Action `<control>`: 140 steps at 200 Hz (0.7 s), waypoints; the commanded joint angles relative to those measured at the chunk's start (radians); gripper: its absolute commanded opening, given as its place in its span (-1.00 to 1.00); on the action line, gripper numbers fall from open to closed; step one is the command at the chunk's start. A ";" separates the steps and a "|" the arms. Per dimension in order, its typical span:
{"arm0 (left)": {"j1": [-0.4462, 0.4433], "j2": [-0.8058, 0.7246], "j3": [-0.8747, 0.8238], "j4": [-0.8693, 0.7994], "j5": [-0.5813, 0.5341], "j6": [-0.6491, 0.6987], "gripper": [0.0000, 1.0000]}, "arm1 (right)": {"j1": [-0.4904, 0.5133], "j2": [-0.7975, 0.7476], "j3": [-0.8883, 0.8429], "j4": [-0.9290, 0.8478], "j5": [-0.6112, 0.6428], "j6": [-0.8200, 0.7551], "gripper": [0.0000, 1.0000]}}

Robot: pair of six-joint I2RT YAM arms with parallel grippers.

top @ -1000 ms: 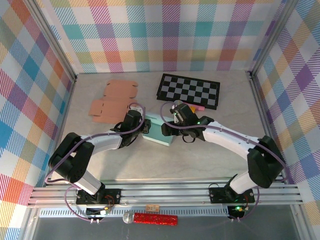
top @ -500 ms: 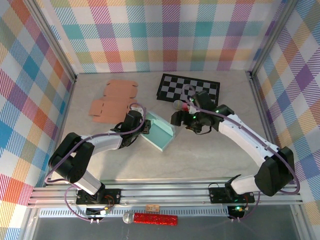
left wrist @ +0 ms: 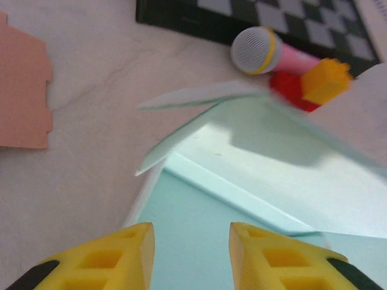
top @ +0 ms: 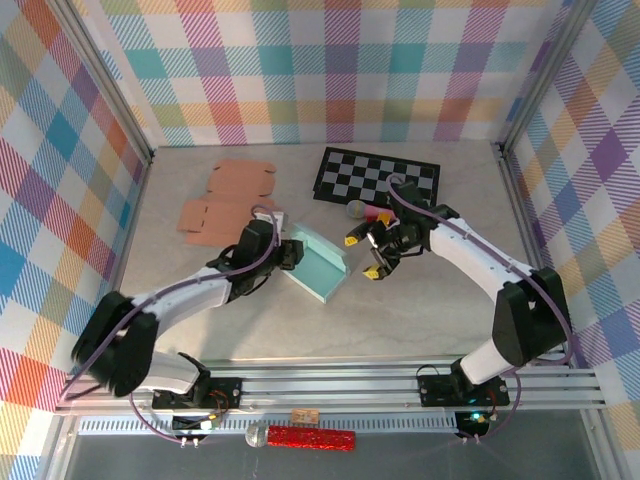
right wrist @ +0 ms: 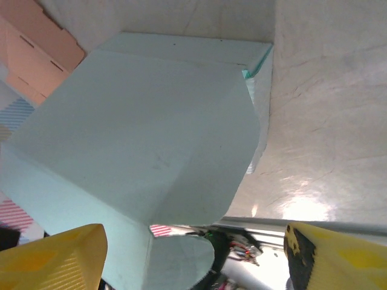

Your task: Fold the paper box

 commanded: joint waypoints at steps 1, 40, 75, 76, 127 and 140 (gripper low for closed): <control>-0.016 -0.117 0.016 -0.146 0.044 -0.082 -0.25 | -0.008 0.023 -0.006 0.066 -0.056 0.141 0.53; 0.093 -0.142 0.269 -0.526 0.077 -0.254 -0.12 | -0.015 0.047 -0.005 0.096 -0.088 0.208 0.52; 0.284 0.211 0.661 -0.835 0.324 -0.345 -0.13 | -0.021 0.066 0.004 0.091 -0.101 0.223 0.50; 0.286 0.222 0.673 -0.847 0.326 -0.346 -0.13 | -0.021 0.066 0.004 0.089 -0.101 0.222 0.50; 0.333 0.565 0.947 -0.999 0.497 -0.417 -0.14 | -0.024 0.070 -0.020 0.118 -0.108 0.240 0.48; 0.330 0.573 0.926 -0.938 0.514 -0.453 -0.14 | -0.025 0.067 -0.030 0.129 -0.105 0.245 0.48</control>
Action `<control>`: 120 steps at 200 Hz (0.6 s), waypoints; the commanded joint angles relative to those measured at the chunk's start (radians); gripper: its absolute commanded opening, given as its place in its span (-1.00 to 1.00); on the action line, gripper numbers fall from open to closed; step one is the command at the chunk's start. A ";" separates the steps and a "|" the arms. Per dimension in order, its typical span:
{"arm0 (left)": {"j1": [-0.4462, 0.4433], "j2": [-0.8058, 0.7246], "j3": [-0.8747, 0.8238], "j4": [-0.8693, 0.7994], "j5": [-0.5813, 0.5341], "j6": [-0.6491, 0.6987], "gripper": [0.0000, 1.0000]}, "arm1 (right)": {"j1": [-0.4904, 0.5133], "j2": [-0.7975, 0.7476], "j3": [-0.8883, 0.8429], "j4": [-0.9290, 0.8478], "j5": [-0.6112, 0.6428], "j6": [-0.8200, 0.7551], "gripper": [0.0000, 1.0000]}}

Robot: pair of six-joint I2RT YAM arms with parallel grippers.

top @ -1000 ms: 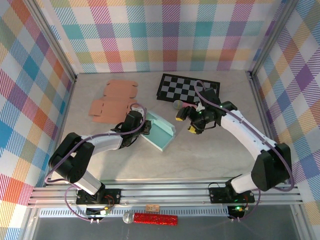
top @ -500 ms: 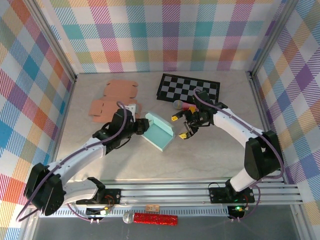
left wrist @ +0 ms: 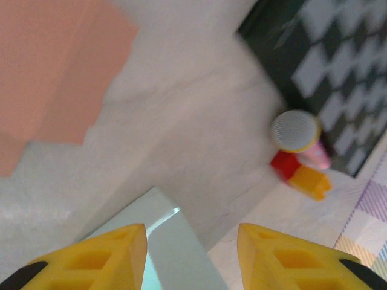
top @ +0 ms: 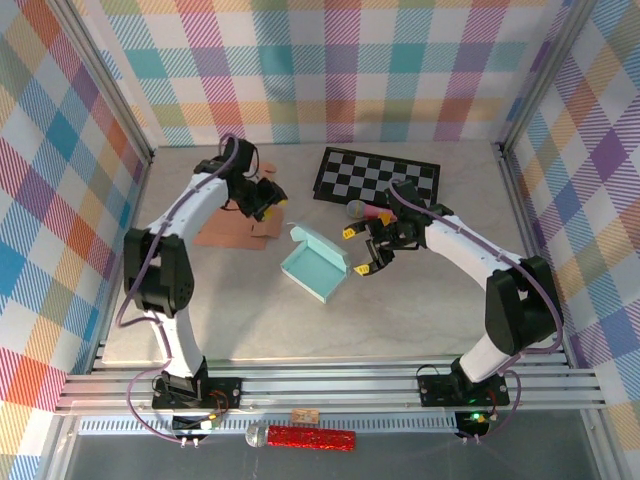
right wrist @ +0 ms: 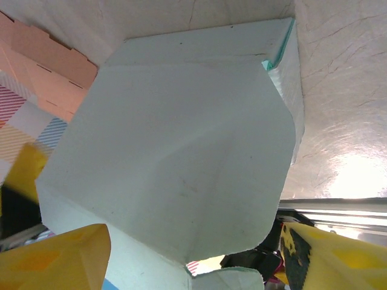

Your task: Fold the paper box

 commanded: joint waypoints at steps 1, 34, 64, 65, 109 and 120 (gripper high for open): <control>-0.004 -0.002 0.000 -0.048 0.115 -0.089 -0.14 | -0.006 0.004 -0.026 0.022 -0.020 0.030 0.48; -0.040 0.037 -0.007 0.006 0.153 -0.111 -0.17 | -0.006 0.013 -0.048 0.058 -0.030 0.052 0.48; -0.061 0.044 -0.032 0.039 0.161 -0.123 -0.23 | -0.006 0.025 -0.047 0.066 -0.031 0.055 0.47; -0.061 0.044 -0.032 0.039 0.162 -0.124 -0.24 | -0.006 0.026 -0.046 0.066 -0.031 0.055 0.47; -0.071 0.027 -0.058 0.019 0.143 -0.107 -0.25 | -0.006 0.045 -0.046 0.096 -0.045 0.069 0.43; -0.072 0.023 -0.065 0.026 0.146 -0.110 -0.26 | -0.006 0.048 -0.047 0.104 -0.052 0.075 0.42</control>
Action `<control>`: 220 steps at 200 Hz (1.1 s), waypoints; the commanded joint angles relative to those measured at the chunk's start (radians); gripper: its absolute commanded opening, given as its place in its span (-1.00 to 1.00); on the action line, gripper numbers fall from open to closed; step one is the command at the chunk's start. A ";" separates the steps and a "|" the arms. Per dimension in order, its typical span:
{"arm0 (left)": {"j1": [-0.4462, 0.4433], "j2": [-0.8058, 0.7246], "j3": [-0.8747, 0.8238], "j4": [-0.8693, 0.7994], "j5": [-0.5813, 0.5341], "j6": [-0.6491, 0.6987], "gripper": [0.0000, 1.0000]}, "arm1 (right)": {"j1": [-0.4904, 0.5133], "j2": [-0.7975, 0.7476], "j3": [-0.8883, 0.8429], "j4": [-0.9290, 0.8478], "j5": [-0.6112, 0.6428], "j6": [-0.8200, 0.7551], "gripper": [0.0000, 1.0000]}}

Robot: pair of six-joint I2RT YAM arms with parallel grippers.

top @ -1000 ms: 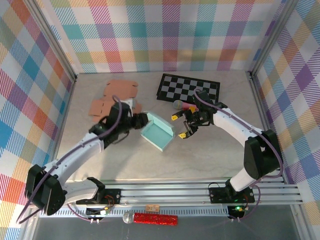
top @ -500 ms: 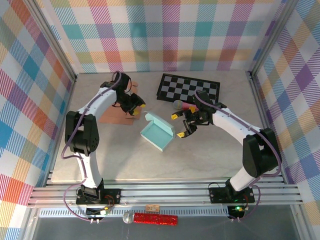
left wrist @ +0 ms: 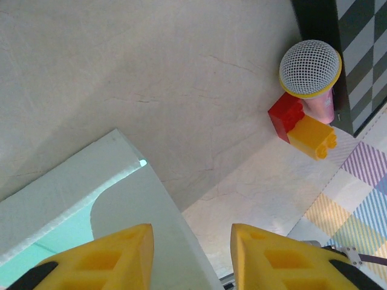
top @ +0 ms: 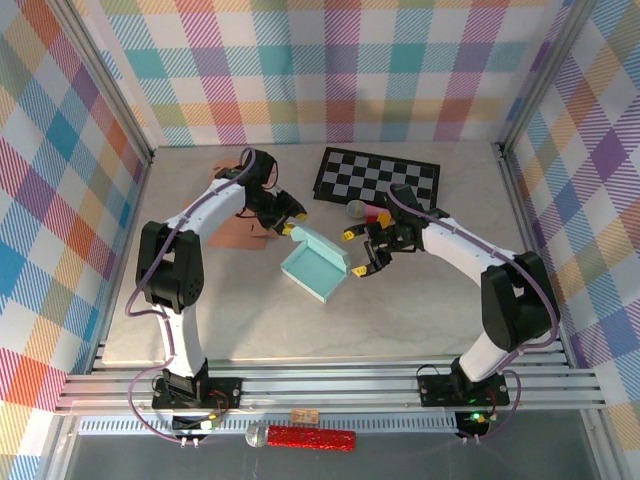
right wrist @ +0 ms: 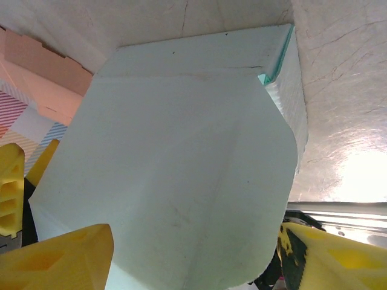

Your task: Fold the paper box

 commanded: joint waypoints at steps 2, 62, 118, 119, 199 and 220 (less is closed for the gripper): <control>-0.002 -0.017 -0.030 -0.007 0.017 -0.008 -0.26 | -0.006 0.017 -0.007 0.027 -0.032 0.029 0.42; -0.008 -0.046 -0.075 0.005 0.022 -0.016 -0.30 | -0.005 0.023 -0.020 0.047 -0.054 0.060 0.38; -0.019 -0.065 -0.109 0.029 0.023 -0.027 -0.36 | 0.006 0.034 -0.021 0.042 -0.064 0.068 0.34; -0.019 -0.065 -0.110 0.029 0.024 -0.027 -0.36 | 0.006 0.032 -0.021 0.043 -0.064 0.068 0.34; -0.025 -0.076 -0.080 -0.031 -0.003 0.012 -0.30 | -0.002 -0.041 -0.093 -0.039 -0.042 0.012 0.34; -0.021 -0.079 -0.054 -0.079 -0.035 0.045 -0.20 | -0.002 -0.044 -0.100 -0.027 -0.043 0.015 0.35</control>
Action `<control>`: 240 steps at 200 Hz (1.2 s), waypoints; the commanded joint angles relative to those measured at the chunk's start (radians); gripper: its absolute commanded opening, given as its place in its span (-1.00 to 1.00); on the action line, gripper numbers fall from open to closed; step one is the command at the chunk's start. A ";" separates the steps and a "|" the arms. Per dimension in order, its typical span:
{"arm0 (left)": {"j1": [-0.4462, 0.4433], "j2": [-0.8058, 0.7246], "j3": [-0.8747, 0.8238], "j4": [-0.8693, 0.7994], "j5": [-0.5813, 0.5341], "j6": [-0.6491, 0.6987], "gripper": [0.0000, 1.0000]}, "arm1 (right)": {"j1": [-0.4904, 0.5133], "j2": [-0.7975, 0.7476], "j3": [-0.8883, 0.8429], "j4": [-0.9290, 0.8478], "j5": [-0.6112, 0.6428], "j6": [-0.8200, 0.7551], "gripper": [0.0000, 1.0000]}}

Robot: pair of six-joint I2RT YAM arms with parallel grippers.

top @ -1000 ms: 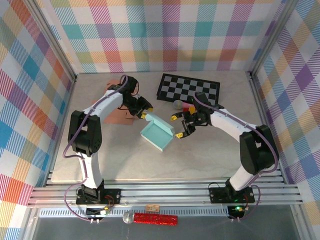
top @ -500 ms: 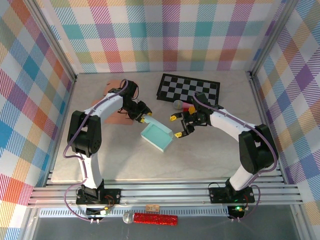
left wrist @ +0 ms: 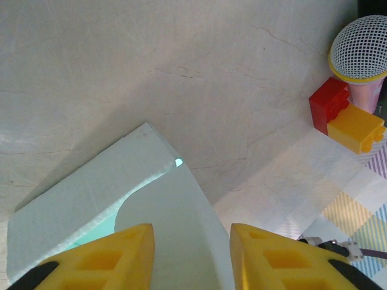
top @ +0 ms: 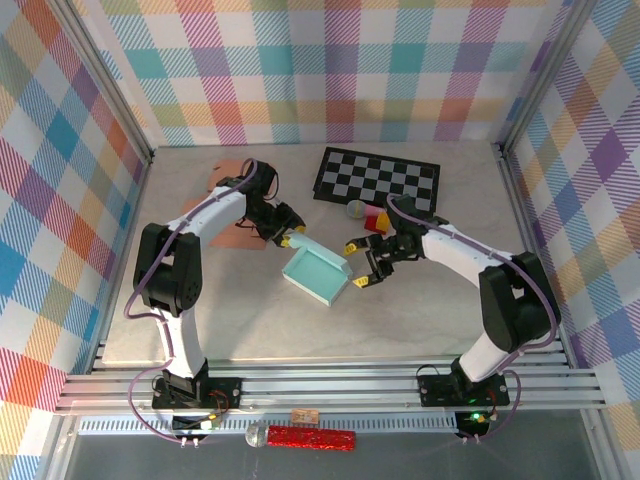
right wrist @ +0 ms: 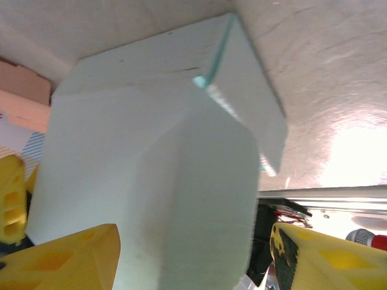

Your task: Fold the paper box

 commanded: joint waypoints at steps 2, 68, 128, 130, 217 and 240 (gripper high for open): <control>-0.001 -0.046 0.048 -0.089 -0.028 0.044 -0.18 | -0.004 -0.031 -0.011 -0.017 0.004 -0.009 0.35; 0.013 0.008 0.110 -0.085 -0.018 0.068 -0.20 | -0.003 -0.004 0.005 0.011 -0.003 0.001 0.33; -0.013 0.001 0.062 -0.069 -0.008 0.057 -0.21 | -0.001 0.010 0.005 0.055 -0.011 0.030 0.32; -0.013 0.001 0.060 -0.067 -0.008 0.056 -0.21 | -0.001 0.011 0.007 0.056 -0.011 0.030 0.32; -0.038 -0.017 0.026 -0.015 0.026 0.011 -0.27 | 0.019 0.052 0.032 0.103 -0.012 0.064 0.27; -0.044 -0.021 0.017 -0.006 0.031 0.004 -0.30 | 0.021 0.063 0.045 0.109 -0.014 0.065 0.25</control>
